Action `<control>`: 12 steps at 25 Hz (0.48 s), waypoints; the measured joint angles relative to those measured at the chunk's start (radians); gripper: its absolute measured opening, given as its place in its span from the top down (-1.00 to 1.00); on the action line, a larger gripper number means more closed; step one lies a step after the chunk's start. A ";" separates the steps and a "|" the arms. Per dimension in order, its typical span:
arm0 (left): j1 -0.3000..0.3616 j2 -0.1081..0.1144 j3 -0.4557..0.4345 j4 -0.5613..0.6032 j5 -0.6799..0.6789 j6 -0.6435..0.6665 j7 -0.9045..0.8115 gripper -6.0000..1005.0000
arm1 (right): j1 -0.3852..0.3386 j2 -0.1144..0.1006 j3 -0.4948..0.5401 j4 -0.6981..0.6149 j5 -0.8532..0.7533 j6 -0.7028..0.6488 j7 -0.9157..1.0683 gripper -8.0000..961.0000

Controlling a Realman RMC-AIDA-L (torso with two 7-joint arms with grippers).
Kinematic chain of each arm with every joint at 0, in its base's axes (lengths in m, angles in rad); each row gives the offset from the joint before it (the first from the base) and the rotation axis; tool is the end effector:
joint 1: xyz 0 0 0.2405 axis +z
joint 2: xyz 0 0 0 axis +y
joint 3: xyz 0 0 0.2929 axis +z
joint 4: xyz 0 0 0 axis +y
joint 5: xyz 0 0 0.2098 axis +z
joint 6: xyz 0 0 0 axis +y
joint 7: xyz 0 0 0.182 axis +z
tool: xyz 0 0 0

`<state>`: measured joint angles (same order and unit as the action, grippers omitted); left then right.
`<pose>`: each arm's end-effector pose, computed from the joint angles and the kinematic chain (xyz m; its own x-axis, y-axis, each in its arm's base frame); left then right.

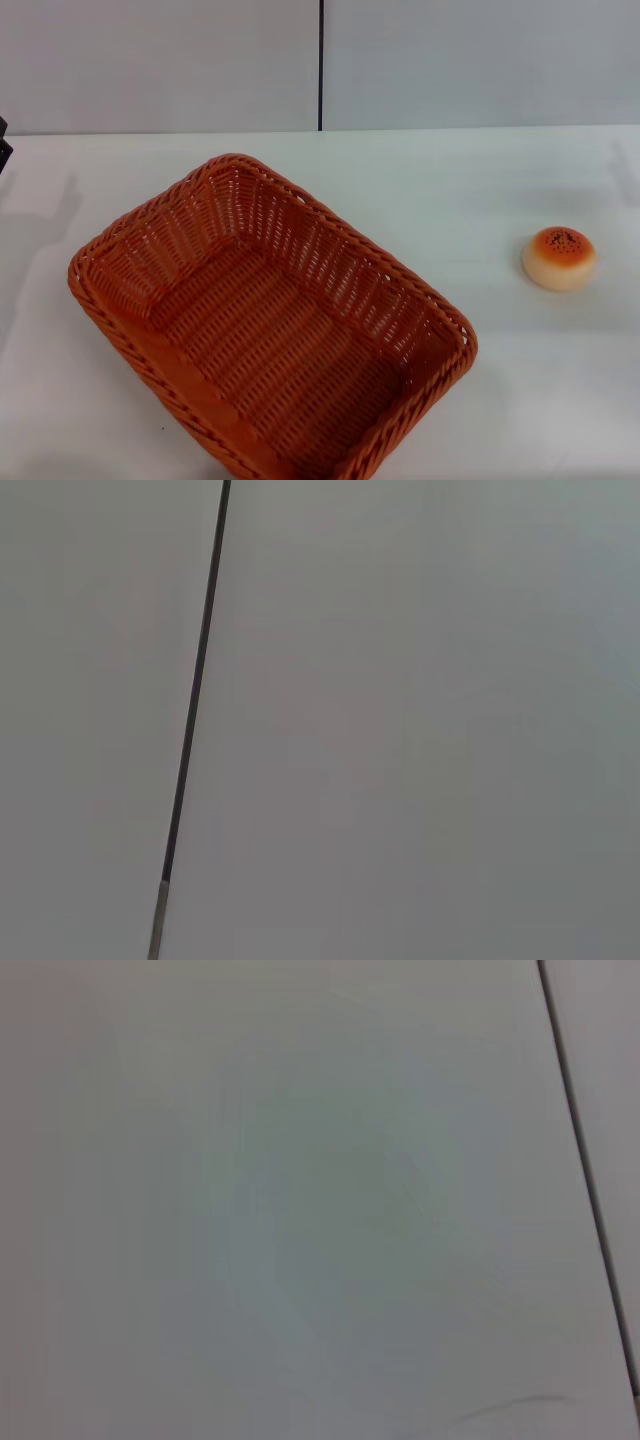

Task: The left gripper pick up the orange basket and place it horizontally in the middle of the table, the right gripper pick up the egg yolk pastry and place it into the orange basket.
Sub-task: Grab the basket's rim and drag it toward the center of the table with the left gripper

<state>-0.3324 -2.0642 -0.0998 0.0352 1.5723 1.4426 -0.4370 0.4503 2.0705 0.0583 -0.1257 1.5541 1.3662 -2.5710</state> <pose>-0.3910 0.3241 0.0142 0.6057 -0.1277 0.7854 0.7774 -0.1158 -0.6183 0.3650 0.3722 0.0163 0.5770 0.1072 -0.8097 -0.7820 -0.2135 -0.5855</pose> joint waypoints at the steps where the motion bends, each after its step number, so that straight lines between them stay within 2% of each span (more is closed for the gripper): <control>1: 0.000 -0.001 0.000 -0.001 0.001 0.002 -0.003 -0.62 | 0.004 -0.001 0.004 0.000 0.003 -0.001 0.000 -0.23; 12: 0.020 0.000 0.002 -0.006 0.004 0.022 0.005 -0.62 | -0.010 0.004 0.012 0.010 0.010 0.088 0.011 -0.22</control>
<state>-0.3126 -2.0638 -0.0978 0.0289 1.5764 1.4643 -0.4322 0.4404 2.0744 0.0704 -0.1154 1.5641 1.4542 -2.5604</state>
